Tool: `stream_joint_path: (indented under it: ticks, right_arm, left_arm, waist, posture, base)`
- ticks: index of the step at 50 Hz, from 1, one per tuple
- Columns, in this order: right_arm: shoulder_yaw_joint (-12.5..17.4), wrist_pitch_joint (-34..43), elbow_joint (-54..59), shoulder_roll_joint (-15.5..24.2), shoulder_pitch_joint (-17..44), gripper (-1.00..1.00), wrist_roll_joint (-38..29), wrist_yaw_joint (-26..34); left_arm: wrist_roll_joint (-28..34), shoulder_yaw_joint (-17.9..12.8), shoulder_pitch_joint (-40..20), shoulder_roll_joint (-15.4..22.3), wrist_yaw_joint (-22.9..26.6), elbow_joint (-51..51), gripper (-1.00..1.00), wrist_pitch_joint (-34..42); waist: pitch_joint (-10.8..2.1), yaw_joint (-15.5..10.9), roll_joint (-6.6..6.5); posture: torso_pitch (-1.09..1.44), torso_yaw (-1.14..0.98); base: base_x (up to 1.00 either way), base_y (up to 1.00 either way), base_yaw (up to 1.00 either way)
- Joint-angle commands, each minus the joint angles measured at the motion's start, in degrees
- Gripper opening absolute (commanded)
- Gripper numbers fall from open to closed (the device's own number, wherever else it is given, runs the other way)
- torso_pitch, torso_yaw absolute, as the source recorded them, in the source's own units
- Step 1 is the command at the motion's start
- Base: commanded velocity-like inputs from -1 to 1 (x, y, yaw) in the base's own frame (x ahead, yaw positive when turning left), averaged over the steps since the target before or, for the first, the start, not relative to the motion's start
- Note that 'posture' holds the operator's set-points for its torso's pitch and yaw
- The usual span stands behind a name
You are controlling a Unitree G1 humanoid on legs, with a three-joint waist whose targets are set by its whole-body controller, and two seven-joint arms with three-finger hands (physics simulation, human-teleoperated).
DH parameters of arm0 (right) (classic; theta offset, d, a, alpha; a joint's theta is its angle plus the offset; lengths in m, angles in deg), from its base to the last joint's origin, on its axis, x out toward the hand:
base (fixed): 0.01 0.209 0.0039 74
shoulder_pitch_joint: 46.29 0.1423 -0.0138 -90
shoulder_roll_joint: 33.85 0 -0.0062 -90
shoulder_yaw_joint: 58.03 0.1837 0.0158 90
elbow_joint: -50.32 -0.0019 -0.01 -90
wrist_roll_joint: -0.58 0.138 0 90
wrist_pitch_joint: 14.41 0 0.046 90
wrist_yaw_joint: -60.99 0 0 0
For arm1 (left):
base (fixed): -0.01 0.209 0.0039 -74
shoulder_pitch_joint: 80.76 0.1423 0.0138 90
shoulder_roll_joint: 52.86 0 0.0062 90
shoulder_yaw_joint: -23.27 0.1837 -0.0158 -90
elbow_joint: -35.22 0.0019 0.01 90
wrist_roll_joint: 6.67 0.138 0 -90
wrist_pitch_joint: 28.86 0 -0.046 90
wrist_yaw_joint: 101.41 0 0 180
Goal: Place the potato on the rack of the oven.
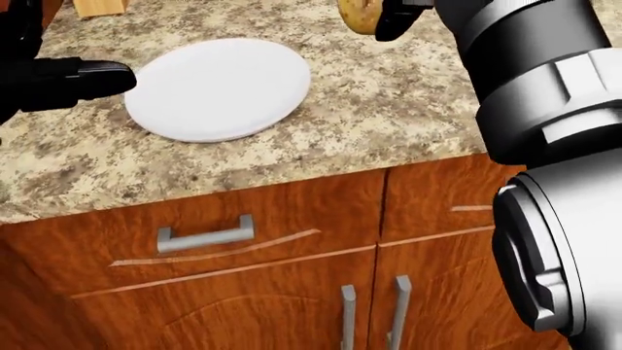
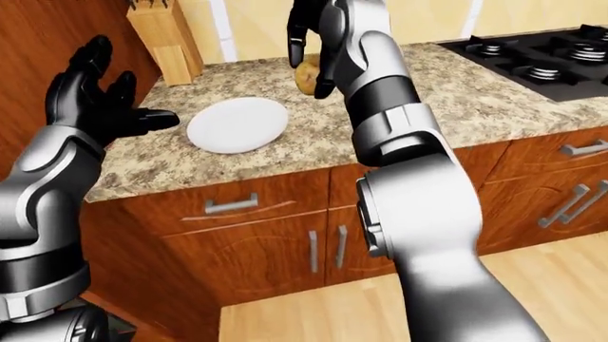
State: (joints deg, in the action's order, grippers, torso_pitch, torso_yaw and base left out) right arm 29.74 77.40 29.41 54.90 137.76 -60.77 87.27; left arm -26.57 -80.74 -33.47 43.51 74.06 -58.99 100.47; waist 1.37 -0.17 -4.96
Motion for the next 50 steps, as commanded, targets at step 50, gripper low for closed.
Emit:
stream_joint_path:
  ticks: [50]
  right_arm:
    - [0.97,-0.92,-1.94,1.67,2.61,-1.00,0.30,-2.75]
  left_arm:
    - [0.33,0.09,-2.26,0.00,0.73,-3.20,1.00,-1.87]
  waist:
    - [-0.03,0.32,2.20]
  posture:
    - [0.00,0.00]
  base:
    - [-0.04,-0.02,0.00]
